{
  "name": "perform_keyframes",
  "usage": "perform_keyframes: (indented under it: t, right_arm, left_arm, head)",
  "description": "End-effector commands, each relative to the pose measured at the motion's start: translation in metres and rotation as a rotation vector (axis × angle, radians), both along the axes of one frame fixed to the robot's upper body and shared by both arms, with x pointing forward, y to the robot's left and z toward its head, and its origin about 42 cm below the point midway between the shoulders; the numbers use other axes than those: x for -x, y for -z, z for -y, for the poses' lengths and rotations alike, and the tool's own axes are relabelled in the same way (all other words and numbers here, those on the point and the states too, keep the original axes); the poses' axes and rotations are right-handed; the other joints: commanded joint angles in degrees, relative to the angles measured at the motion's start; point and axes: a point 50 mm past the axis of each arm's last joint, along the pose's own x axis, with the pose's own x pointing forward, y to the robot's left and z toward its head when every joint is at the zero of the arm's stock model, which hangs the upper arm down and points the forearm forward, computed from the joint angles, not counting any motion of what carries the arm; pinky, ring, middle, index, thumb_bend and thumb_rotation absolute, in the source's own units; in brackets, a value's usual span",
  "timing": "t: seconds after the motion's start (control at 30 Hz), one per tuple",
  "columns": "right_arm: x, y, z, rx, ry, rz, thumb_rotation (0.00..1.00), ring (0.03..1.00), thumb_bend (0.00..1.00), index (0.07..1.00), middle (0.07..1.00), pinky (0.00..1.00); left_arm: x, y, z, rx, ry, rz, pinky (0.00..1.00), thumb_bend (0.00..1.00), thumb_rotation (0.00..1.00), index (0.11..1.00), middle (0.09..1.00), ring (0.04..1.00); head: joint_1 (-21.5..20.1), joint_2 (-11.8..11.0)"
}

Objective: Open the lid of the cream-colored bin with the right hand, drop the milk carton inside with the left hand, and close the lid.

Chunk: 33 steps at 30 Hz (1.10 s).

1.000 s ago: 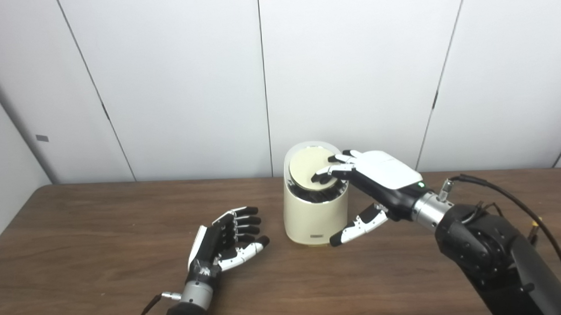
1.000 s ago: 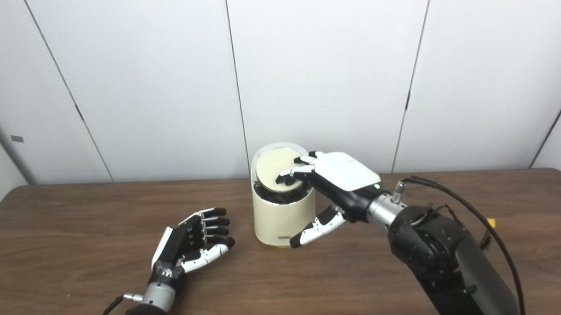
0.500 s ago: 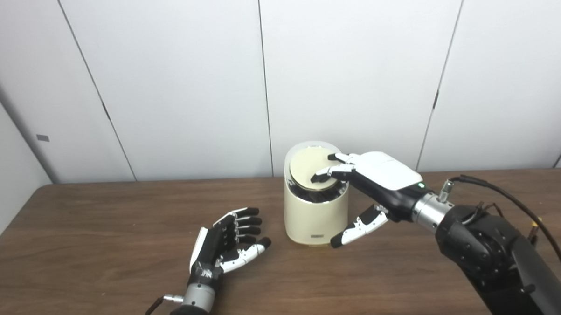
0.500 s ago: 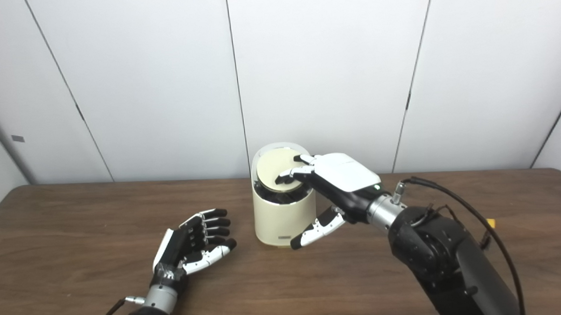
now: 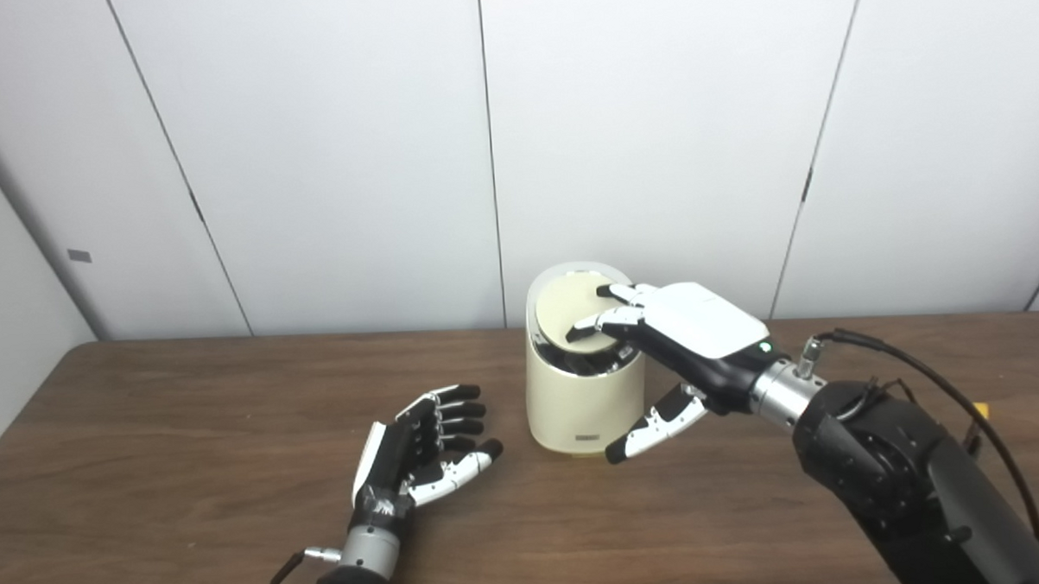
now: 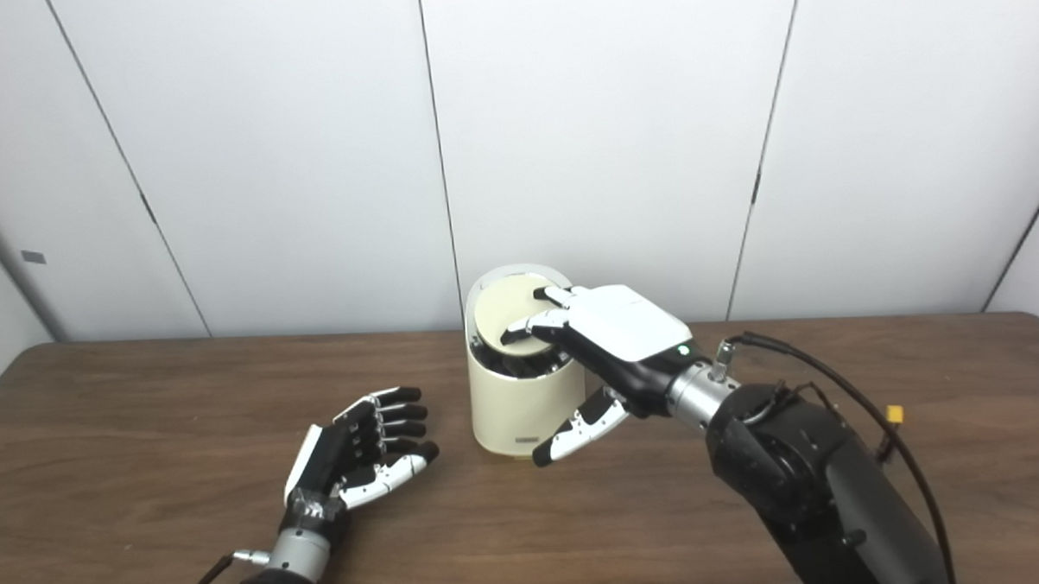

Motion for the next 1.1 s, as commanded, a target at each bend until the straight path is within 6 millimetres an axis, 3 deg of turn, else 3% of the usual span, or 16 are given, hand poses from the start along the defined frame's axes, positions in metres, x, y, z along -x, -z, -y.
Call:
perform_keyframes:
  t: [0.0, 0.27, 0.63, 0.87, 1.07]
  right_arm:
    - [-0.003, -0.018, -0.003, 0.023, -0.015, 0.060, 0.41, 0.973, 0.76, 0.810, 0.818, 0.98]
    - [-0.001, -0.016, -0.004, 0.139, -0.016, 0.042, 0.47, 0.974, 0.78, 0.809, 0.810, 0.98]
    - [0.008, -0.016, -0.009, 0.446, 0.090, -0.127, 0.49, 0.994, 0.75, 0.829, 0.841, 1.00]
    - [0.008, -0.016, -0.008, 0.437, 0.096, -0.161, 0.48, 0.997, 0.75, 0.824, 0.850, 1.00]
    - [0.007, -0.020, -0.004, 0.310, 0.060, -0.073, 0.42, 0.962, 0.77, 0.801, 0.811, 0.98]
  left_arm:
    - [-0.005, -0.017, 0.004, 0.009, 0.009, 0.078, 0.61, 0.61, 0.04, 0.757, 0.699, 0.672]
    - [-0.005, -0.018, 0.004, 0.012, 0.007, 0.077, 0.60, 0.61, 0.04, 0.755, 0.701, 0.665]
    - [-0.005, -0.019, 0.004, 0.021, 0.006, 0.079, 0.60, 0.61, 0.05, 0.753, 0.693, 0.654]
    - [-0.005, -0.019, 0.002, 0.021, 0.007, 0.083, 0.60, 0.61, 0.05, 0.753, 0.690, 0.649]
    - [-0.006, -0.020, 0.002, 0.019, 0.008, 0.081, 0.60, 0.61, 0.06, 0.751, 0.689, 0.646]
  head:
    - [0.1, 0.2]
    - [0.3, 0.5]
    - [0.3, 1.1]
    - [0.3, 1.2]
    - [0.2, 1.2]
